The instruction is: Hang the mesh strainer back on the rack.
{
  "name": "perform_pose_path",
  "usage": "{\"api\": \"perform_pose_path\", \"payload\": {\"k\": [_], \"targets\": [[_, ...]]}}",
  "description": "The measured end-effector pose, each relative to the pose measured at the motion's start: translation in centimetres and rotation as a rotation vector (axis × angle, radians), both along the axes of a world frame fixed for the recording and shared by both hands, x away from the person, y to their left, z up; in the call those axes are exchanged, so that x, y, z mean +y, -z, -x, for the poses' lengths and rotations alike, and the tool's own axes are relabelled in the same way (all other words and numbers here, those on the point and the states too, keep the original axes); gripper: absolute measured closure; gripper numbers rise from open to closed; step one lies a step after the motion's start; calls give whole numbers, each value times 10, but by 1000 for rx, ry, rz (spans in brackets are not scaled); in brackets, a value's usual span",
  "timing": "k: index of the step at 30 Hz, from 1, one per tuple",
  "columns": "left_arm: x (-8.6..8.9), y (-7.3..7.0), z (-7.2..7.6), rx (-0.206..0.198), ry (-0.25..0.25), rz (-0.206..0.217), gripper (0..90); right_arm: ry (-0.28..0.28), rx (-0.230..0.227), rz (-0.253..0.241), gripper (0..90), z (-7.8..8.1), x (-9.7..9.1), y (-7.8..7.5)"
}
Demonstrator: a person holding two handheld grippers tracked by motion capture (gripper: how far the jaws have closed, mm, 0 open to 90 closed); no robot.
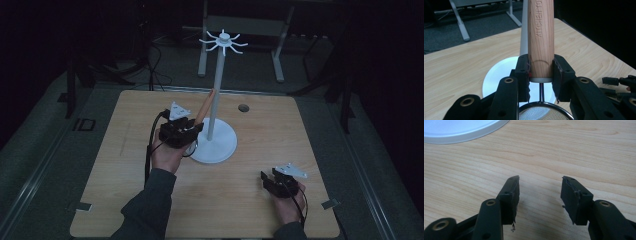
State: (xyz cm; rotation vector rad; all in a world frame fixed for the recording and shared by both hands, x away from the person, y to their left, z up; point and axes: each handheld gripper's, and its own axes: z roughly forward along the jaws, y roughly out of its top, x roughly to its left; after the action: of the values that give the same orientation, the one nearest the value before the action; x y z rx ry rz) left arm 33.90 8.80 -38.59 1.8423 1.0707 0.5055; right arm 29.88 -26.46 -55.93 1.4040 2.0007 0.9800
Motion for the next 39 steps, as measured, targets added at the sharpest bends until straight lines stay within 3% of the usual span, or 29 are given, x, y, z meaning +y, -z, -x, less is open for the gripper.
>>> {"api": "perform_pose_path", "payload": {"k": [39], "targets": [[4, -30, 1, -71, -47, 81, 694, 6, -1, 5, 474, 0, 0, 0]]}}
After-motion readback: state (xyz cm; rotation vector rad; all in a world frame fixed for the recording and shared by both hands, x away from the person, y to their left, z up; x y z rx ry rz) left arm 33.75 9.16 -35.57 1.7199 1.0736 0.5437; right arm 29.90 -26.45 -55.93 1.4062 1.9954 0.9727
